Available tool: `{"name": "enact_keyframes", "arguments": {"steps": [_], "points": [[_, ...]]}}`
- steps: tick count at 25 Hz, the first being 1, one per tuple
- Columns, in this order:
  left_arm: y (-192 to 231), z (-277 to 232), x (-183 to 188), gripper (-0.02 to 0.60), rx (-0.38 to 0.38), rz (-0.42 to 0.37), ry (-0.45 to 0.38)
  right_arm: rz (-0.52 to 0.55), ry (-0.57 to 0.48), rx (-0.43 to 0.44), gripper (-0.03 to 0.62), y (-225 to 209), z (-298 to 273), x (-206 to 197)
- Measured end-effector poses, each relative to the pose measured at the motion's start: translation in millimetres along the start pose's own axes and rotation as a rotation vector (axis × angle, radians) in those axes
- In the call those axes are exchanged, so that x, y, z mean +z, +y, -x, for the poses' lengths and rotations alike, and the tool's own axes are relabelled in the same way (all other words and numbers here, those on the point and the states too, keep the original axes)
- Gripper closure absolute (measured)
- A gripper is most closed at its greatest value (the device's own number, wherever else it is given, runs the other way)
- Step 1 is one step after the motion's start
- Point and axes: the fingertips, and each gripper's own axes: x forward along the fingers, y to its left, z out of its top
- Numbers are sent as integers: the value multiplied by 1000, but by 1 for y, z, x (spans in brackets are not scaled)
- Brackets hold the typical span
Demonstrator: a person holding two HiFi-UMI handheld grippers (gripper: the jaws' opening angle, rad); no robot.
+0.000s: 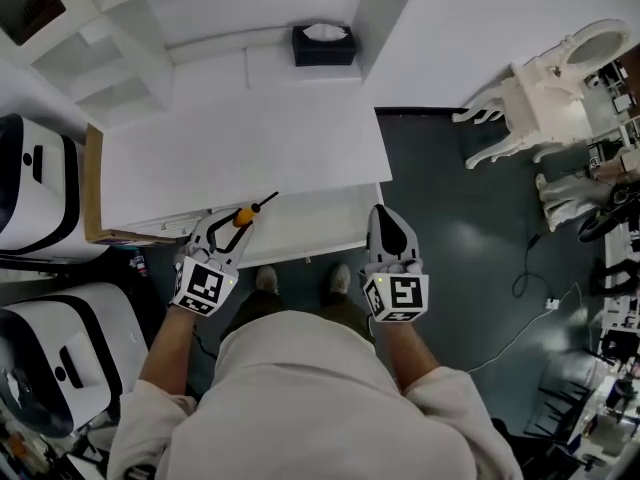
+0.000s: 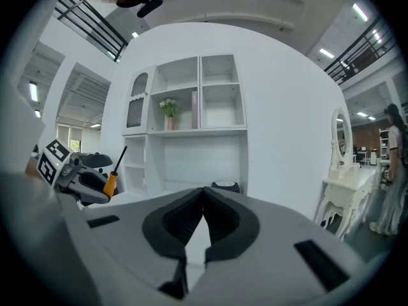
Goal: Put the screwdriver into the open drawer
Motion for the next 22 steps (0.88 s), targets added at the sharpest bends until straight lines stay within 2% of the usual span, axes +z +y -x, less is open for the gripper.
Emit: {"name": "enact_keyframes", "arguments": {"steps": [9,15,22], "points": [[-23,-51,-35,469,-18,-164,244,-1,17,66,590,-36,-19,-3],[-32,-84,-68,469,-80,-335,404,-4,34,78,590,-53,-30,-7],[-44,-114,-117,469,-160,-385,553,7,64,67,591,-76,-37,-14]]}}
